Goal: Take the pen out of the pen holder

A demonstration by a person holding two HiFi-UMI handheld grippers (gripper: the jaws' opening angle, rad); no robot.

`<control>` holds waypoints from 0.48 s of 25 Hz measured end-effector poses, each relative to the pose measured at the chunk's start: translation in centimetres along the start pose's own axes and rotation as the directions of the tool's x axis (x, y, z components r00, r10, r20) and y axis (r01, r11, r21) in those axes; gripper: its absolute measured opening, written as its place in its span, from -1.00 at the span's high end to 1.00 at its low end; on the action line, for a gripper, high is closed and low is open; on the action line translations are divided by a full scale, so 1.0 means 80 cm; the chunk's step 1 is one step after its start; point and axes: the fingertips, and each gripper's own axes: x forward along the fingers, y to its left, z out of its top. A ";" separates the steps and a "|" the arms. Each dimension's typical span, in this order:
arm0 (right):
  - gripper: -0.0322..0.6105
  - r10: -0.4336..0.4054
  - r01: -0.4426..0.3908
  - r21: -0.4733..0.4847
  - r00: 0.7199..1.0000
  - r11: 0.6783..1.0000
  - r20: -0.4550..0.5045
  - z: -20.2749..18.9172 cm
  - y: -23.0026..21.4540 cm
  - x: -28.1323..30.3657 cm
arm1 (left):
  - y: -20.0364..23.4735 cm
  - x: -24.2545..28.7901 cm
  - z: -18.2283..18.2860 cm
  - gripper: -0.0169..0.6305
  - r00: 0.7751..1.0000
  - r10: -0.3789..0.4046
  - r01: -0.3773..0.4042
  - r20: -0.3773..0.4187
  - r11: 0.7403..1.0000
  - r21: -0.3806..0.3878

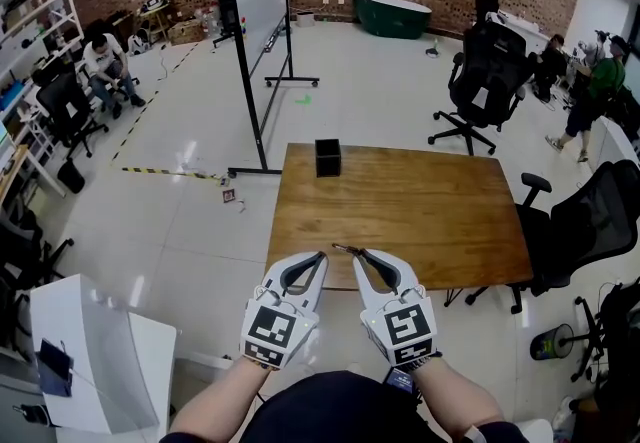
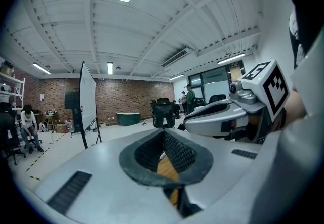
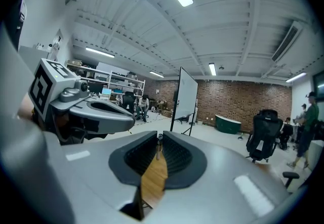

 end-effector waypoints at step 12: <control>0.79 0.003 -0.003 -0.007 1.000 1.000 0.002 -0.001 0.001 -0.007 | -0.005 -0.002 0.000 0.93 1.000 0.006 -0.006 -0.002 1.000 0.000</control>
